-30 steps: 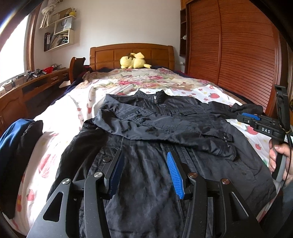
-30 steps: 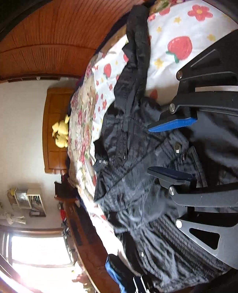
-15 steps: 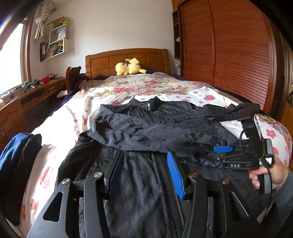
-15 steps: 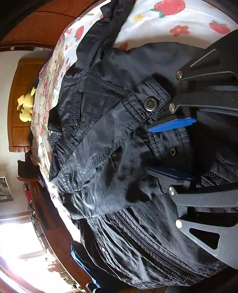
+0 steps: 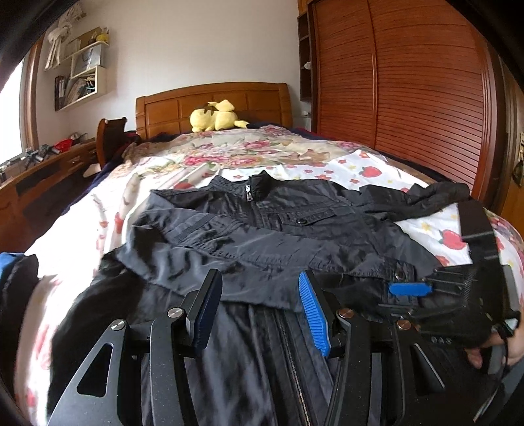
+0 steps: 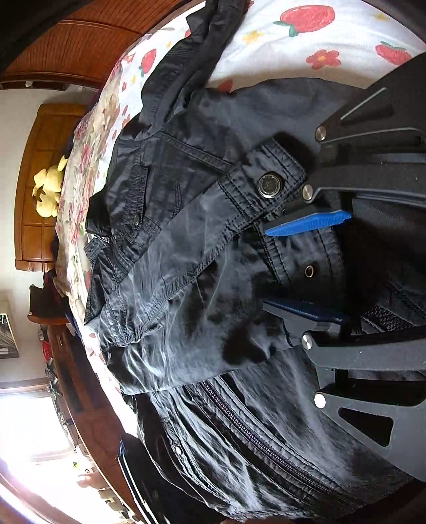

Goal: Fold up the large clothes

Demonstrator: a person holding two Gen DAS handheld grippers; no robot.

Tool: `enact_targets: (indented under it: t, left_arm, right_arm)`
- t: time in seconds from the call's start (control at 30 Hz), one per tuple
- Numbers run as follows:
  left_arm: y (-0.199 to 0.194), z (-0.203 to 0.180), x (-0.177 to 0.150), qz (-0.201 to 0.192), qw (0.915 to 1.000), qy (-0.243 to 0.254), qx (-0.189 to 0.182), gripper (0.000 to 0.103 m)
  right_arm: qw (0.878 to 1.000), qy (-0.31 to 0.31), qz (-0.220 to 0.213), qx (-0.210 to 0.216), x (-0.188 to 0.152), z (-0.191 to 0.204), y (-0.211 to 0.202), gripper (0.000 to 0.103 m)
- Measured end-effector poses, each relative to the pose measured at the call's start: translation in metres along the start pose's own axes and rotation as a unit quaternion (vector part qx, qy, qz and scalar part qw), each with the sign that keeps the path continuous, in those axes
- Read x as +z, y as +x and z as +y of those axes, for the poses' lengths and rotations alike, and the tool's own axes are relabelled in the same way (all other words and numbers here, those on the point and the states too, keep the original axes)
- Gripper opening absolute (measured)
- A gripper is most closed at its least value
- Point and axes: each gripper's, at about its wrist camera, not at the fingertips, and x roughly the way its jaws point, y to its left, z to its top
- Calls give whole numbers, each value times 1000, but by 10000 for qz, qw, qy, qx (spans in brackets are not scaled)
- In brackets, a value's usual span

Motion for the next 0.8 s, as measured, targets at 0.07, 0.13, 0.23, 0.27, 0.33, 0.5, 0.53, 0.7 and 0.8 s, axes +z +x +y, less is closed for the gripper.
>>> enact_targets:
  t: [0.07,0.13,0.23,0.27,0.33,0.5,0.53,0.7,0.8]
  left_arm:
    - [11,2,0,-3,10000,-43,-38,51]
    - [20,5,-2,18,9999,-102,-95,51]
    - [28,5,-5,5,9997,-158,-163,51]
    - [30,4,-5,5,9997,-160,-180,51]
    - [34,3,-9,29,9997,-116,-203,51]
    - [41,3,-9,79,9996,-111,-246,51]
    - [41,3,-9,63,9996,-124,-260,51]
    - [40,0,-10,-4,9996,-82,-284,51]
    - [39,-3,-11,-39,9996,-36,-285,51]
  right_arm:
    - [10000,-9,-2,-7,0,0,0,40]
    - [10000,-7,-10,-5,0,-1,0,40]
    - [10000,-8,-8,-6,-1,1,0,40]
    - [10000,-10,-16,-9,-1,1,0,40]
    - [10000,-7,-40,-9,-1,0,-1,40]
    - [9998,52,-200,4,-1,-3,-8,40]
    - [9997,74,-247,0,-2,-2,-11,40]
    - [9970,344,-686,-30,4,-16,-44,40]
    - [9949,376,-881,-309,10,-32,-64,50]
